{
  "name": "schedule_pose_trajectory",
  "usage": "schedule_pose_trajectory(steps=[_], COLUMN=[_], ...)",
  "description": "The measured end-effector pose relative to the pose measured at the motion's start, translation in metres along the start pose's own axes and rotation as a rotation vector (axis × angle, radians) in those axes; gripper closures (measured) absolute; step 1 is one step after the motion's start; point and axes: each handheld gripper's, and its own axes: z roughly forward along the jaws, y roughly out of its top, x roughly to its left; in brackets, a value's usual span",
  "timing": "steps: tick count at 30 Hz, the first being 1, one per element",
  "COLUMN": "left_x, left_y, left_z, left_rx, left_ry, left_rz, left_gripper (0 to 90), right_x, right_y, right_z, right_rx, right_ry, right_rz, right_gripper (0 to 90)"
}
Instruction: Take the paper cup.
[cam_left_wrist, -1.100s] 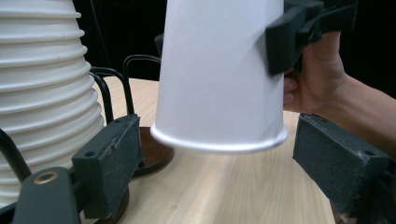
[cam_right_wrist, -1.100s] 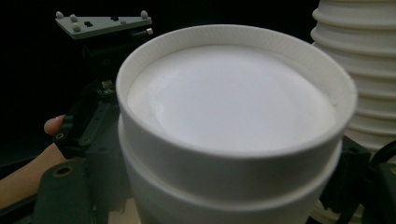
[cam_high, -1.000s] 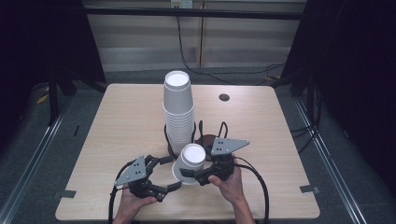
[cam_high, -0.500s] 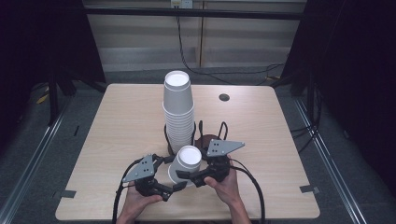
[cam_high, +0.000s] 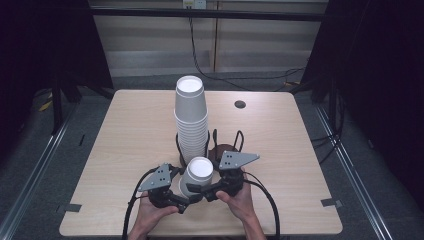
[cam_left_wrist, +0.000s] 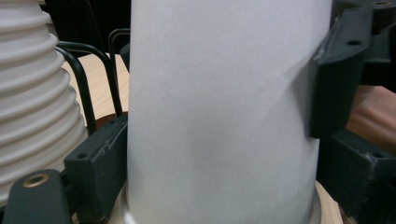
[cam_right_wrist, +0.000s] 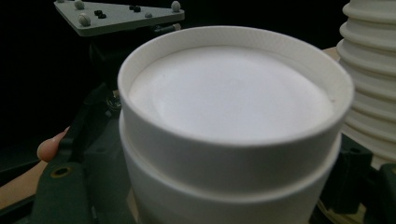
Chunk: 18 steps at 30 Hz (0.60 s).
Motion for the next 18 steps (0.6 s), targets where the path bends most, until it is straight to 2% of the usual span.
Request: schedule_pose_trajectory(steps=[3,5,18], left_x=[-0.0001,-0.0003,0.0009], left_y=[0.0007,0.0006,-0.0001], left_z=[-0.0006,0.0002,0.0018], left_rx=[0.023,0.040,0.068], left_ry=[0.001,-0.014,-0.041], left_rz=[0.003,-0.004,-0.017], left_gripper=[14.5,15.1,17.1], right_x=[0.0010,0.0012,-0.0011], right_y=[-0.0016,-0.0023,-0.0007], right_z=[0.0011,0.0017,-0.0054], right_rx=[0.009,0.002,-0.029], right_ry=[-0.005,-0.014,-0.013], right_rz=[-0.005,-0.009,0.019], right_gripper=[17.8,15.0,12.8])
